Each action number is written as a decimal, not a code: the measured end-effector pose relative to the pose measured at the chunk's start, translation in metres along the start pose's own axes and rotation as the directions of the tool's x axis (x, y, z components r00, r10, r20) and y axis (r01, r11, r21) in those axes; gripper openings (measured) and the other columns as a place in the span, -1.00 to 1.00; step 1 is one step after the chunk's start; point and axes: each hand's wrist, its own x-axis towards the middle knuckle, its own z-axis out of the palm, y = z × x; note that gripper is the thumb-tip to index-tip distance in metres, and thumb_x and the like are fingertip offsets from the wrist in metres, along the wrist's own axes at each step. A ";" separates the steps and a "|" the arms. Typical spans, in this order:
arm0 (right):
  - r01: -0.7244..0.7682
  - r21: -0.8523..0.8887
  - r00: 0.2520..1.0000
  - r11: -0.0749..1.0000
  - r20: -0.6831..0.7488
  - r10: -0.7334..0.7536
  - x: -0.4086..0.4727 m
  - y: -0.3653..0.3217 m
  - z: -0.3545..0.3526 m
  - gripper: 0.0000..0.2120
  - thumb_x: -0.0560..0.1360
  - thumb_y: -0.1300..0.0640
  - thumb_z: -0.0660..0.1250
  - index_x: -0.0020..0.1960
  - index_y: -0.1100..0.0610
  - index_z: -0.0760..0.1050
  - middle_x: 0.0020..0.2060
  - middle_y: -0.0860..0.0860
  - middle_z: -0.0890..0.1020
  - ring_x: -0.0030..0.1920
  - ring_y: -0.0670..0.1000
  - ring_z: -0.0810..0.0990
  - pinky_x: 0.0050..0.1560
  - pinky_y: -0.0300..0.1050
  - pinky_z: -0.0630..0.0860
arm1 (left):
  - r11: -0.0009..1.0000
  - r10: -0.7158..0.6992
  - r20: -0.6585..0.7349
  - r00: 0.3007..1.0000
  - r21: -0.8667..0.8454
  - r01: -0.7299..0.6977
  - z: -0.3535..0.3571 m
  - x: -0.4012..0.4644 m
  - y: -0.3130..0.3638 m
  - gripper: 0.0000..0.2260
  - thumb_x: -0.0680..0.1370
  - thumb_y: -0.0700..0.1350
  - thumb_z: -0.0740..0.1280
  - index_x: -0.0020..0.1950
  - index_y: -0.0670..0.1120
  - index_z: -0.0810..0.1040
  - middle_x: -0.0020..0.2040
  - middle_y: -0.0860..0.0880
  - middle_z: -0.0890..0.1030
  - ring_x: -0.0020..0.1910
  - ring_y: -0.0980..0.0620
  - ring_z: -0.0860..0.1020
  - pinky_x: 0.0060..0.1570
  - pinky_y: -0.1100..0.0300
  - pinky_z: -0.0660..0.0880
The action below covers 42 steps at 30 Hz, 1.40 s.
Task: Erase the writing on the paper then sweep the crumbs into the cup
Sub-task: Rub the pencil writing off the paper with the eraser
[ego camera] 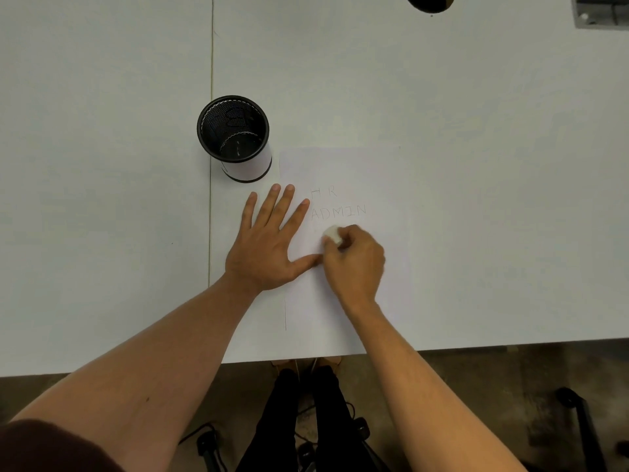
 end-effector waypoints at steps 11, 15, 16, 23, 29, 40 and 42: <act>0.066 -0.073 0.992 0.995 0.112 -0.058 -0.001 -0.009 0.006 -0.89 0.44 0.04 0.37 -0.12 0.08 0.54 -0.30 -0.10 0.54 -0.32 -0.11 0.46 -0.36 -0.37 0.25 | 1.000 -0.003 0.040 0.999 0.001 0.003 -0.002 0.001 0.000 -0.19 0.55 0.44 -0.13 0.65 -0.05 0.08 0.65 -0.16 0.02 0.64 -0.15 -0.06 0.55 -0.29 -0.06; -0.041 -0.040 0.999 0.998 -0.035 0.039 0.009 -0.005 0.003 -0.86 0.47 0.03 0.36 -0.11 0.11 0.54 -0.30 -0.06 0.56 -0.31 -0.07 0.51 -0.36 -0.39 0.22 | 1.000 -0.003 0.025 1.000 0.002 0.003 -0.003 0.001 0.001 -0.19 0.56 0.45 -0.05 0.64 -0.06 0.12 0.65 -0.16 0.04 0.63 -0.16 -0.02 0.55 -0.28 -0.05; 0.013 -0.058 1.000 0.998 0.002 -0.013 0.004 -0.011 0.008 -0.87 0.47 0.05 0.36 -0.13 0.11 0.52 -0.32 -0.07 0.53 -0.33 -0.08 0.48 -0.37 -0.38 0.22 | 1.000 -0.002 0.034 0.999 -0.001 0.002 -0.003 0.001 0.001 -0.22 0.57 0.42 -0.05 0.64 -0.06 0.11 0.65 -0.16 0.04 0.64 -0.16 -0.03 0.55 -0.29 -0.05; -0.017 -0.056 0.999 0.998 -0.040 0.015 0.012 0.000 0.001 -0.83 0.48 0.01 0.35 -0.08 0.12 0.54 -0.29 -0.06 0.56 -0.30 -0.06 0.52 -0.33 -0.25 0.34 | 1.000 -0.002 -0.001 1.000 0.003 0.002 -0.001 0.000 0.000 -0.17 0.55 0.47 -0.02 0.63 -0.07 0.14 0.65 -0.16 0.06 0.63 -0.15 -0.01 0.55 -0.28 -0.04; 0.001 -0.062 1.000 0.998 -0.001 -0.002 0.009 0.008 -0.005 -0.81 0.48 -0.03 0.36 -0.07 0.10 0.57 -0.29 -0.07 0.59 -0.29 -0.07 0.54 -0.34 -0.26 0.36 | 1.000 -0.010 -0.007 1.000 0.010 0.010 0.000 0.000 0.000 -0.17 0.54 0.47 -0.01 0.64 -0.05 0.12 0.65 -0.14 0.04 0.64 -0.13 -0.03 0.56 -0.27 -0.05; -0.022 -0.015 0.995 1.000 -0.096 0.021 0.012 0.018 -0.010 -0.85 0.47 0.03 0.37 -0.13 0.12 0.54 -0.32 -0.06 0.55 -0.33 -0.06 0.51 -0.35 -0.26 0.38 | 1.000 -0.012 -0.037 0.999 0.010 0.012 0.001 0.000 0.001 -0.16 0.53 0.49 0.01 0.63 -0.05 0.15 0.65 -0.14 0.08 0.63 -0.14 0.00 0.56 -0.27 -0.03; 0.081 -0.018 0.996 0.997 0.022 -0.081 0.001 0.014 -0.003 -0.85 0.47 0.03 0.39 -0.11 0.11 0.55 -0.31 -0.06 0.55 -0.33 -0.08 0.51 -0.35 -0.28 0.38 | 1.000 -0.003 -0.050 0.999 0.004 0.003 0.001 0.001 0.001 -0.16 0.54 0.49 0.01 0.63 -0.06 0.16 0.64 -0.16 0.09 0.63 -0.15 0.02 0.55 -0.29 -0.01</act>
